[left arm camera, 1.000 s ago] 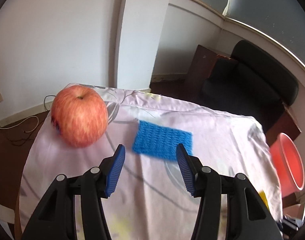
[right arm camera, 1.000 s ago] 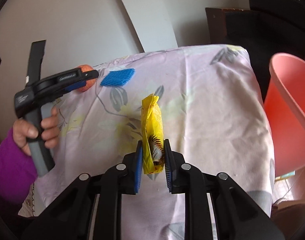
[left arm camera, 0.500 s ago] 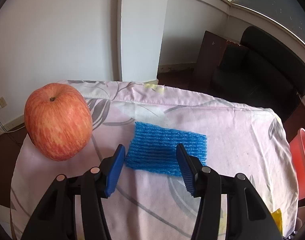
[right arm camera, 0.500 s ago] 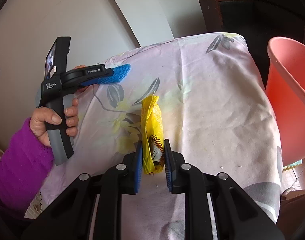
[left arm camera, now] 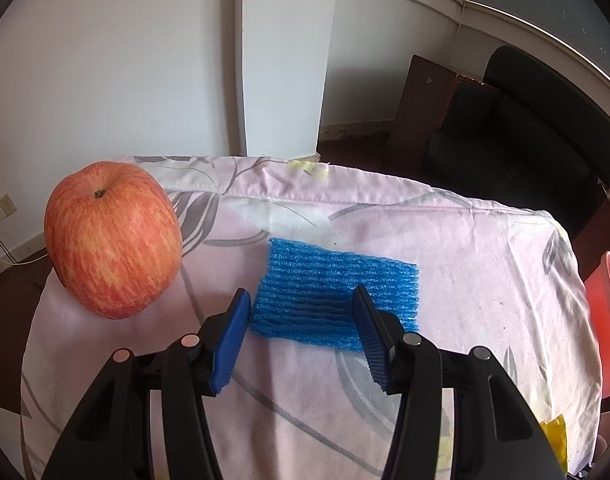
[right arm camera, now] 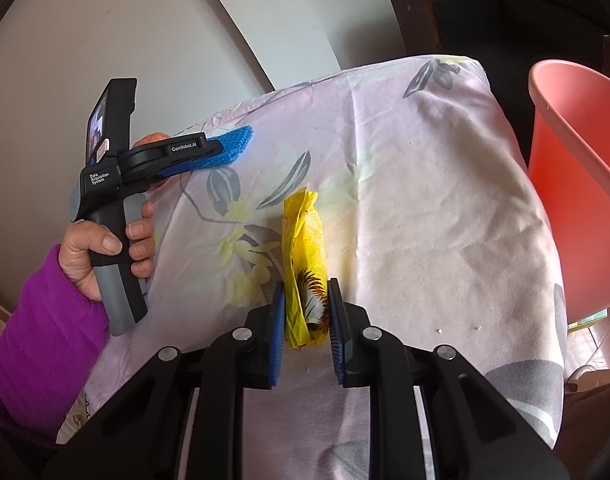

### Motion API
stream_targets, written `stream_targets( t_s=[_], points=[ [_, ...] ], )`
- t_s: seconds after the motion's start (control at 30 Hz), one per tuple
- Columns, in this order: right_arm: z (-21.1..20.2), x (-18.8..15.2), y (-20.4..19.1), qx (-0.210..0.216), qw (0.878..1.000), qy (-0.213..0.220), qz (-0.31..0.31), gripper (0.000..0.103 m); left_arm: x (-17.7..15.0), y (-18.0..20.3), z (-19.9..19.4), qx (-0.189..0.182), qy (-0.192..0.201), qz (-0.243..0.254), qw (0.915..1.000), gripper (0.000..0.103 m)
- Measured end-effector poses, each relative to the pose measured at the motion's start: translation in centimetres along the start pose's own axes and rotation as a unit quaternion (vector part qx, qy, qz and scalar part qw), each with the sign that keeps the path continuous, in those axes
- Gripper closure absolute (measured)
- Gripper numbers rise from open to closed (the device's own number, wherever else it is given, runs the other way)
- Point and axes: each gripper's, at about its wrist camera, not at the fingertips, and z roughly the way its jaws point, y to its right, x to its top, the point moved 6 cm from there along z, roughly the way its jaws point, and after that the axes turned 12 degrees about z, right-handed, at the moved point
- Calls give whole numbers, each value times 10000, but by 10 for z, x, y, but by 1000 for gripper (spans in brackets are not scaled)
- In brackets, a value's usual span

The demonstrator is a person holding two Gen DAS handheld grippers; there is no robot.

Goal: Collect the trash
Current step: 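Grasp and lift the blue foam net with the left gripper while the right holds the wrapper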

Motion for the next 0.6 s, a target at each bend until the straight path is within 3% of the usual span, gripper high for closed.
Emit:
stream_targets(
  t_s=[0.6],
  points=[
    [0, 1, -1, 34, 10000, -6, 51, 83, 1, 4, 2, 8, -8, 8, 10000, 51]
  ],
)
